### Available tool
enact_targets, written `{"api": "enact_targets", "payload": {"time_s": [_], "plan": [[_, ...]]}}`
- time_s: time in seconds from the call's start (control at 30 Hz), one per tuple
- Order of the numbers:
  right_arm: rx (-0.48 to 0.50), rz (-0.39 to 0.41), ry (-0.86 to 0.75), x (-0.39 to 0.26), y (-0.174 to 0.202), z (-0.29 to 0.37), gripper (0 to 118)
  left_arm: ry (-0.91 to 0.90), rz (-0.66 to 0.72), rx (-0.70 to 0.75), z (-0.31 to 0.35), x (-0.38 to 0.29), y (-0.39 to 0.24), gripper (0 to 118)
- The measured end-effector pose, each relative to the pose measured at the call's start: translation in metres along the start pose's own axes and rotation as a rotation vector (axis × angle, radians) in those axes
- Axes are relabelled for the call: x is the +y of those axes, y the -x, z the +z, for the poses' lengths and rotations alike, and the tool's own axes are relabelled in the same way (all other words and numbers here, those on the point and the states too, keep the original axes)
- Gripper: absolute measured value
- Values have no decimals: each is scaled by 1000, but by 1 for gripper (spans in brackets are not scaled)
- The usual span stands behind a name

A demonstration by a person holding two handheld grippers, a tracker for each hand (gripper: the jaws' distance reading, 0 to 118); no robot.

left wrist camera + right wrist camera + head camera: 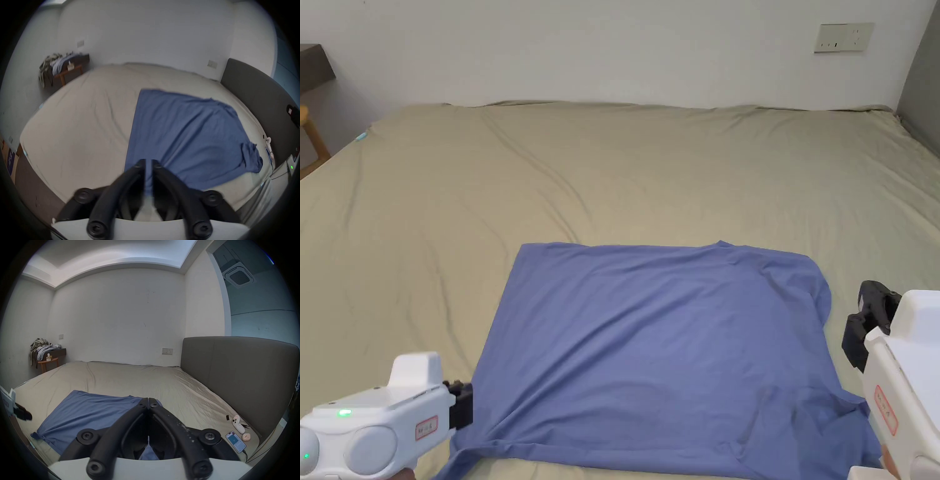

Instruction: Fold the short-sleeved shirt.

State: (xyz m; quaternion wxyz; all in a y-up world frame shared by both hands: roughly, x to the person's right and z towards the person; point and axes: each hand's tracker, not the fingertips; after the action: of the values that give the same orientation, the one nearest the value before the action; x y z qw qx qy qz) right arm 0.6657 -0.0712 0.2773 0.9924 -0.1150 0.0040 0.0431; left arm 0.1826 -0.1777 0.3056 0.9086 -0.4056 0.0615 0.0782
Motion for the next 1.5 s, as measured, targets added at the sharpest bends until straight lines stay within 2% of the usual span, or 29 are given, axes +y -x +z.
{"api": "enact_targets", "payload": {"time_s": [0.07, 0.1, 0.13, 0.27, 0.3, 0.33, 0.37, 0.43, 0.47, 0.57, 0.6, 0.63, 0.67, 0.7, 0.8, 0.83, 0.93, 0.97, 1.0, 1.03, 1.07, 1.1, 1.13, 1.2, 1.33, 1.43, 1.5], "plan": [[6, -7, 14, -2, 0, -3, 2, 63, 22, -18, -6, -13, 10, 90], [5, -9, 18, -3, 0, -3, 2, 89, 36, -6, -10, -20, 13, 114], [2, -10, 21, -5, 0, -4, 2, 107, 31, 14, -14, -28, 14, 116], [0, -17, 42, -10, -2, -7, 2, 114, -1, 65, -28, -52, 15, 104], [1, -19, 48, -11, -3, -7, 2, 122, -5, 77, -34, -56, 15, 88], [1, -23, 56, -14, -4, -8, 2, 131, -16, 81, -39, -62, 14, 67], [0, -24, 62, -15, -5, -8, 2, 128, -21, 81, -43, -66, 13, 35], [-5, -23, 79, -21, -9, -6, 2, 118, -42, 83, -50, -73, 8, 12], [-9, -21, 90, -24, -11, -5, 2, 106, -46, 91, -52, -76, 8, 5], [-35, -21, 189, -45, -25, -3, 3, 73, 6, 52, -43, -72, 7, 2], [-51, -16, 234, -53, -28, -5, 9, 57, 25, 53, -39, -71, 8, 2], [-51, -16, 324, -70, -34, -9, 21, 43, 38, 43, -36, -69, 9, 2], [-54, -28, 378, -81, -38, -11, 36, 38, 46, 43, -34, -68, 9, 2], [-59, -51, 461, -96, -42, -14, 57, 30, 51, 45, -32, -66, 9, 2], [-58, -116, 620, -143, -54, -24, 105, 19, 51, 39, -30, -61, 9, 2], [-60, -129, 667, -155, -55, -27, 110, 15, 51, 39, -28, -59, 9, 2], [-51, -124, 771, -186, -58, -41, 108, 12, 50, 33, -25, -54, 4, 2], [-53, -135, 766, -192, -58, -45, 104, 12, 48, 32, -25, -53, 3, 2], [-41, -142, 767, -196, -58, -48, 88, 11, 45, 32, -27, -52, 3, 2], [-22, -154, 768, -200, -59, -51, 65, 11, 42, 32, -27, -51, 3, 2], [-9, -165, 766, -201, -60, -51, 37, 11, 41, 33, -27, -50, 2, 2], [13, -175, 763, -201, -60, -52, 16, 10, 43, 34, -27, -50, 2, 2], [65, -211, 748, -199, -59, -51, 14, 10, 46, 35, -27, -48, 3, 2], [14, -168, 725, -193, -57, -48, 11, 4, 53, 42, -26, -45, 3, 2], [53, -175, 624, -150, -54, -43, 11, -53, 86, 34, -19, -20, 7, 2], [49, -134, 545, -115, -51, -58, 11, -90, 86, 31, -20, 12, 6, 2], [55, -146, 520, -95, -50, -73, 11, -124, 78, 33, -26, 34, 4, 2]]}}
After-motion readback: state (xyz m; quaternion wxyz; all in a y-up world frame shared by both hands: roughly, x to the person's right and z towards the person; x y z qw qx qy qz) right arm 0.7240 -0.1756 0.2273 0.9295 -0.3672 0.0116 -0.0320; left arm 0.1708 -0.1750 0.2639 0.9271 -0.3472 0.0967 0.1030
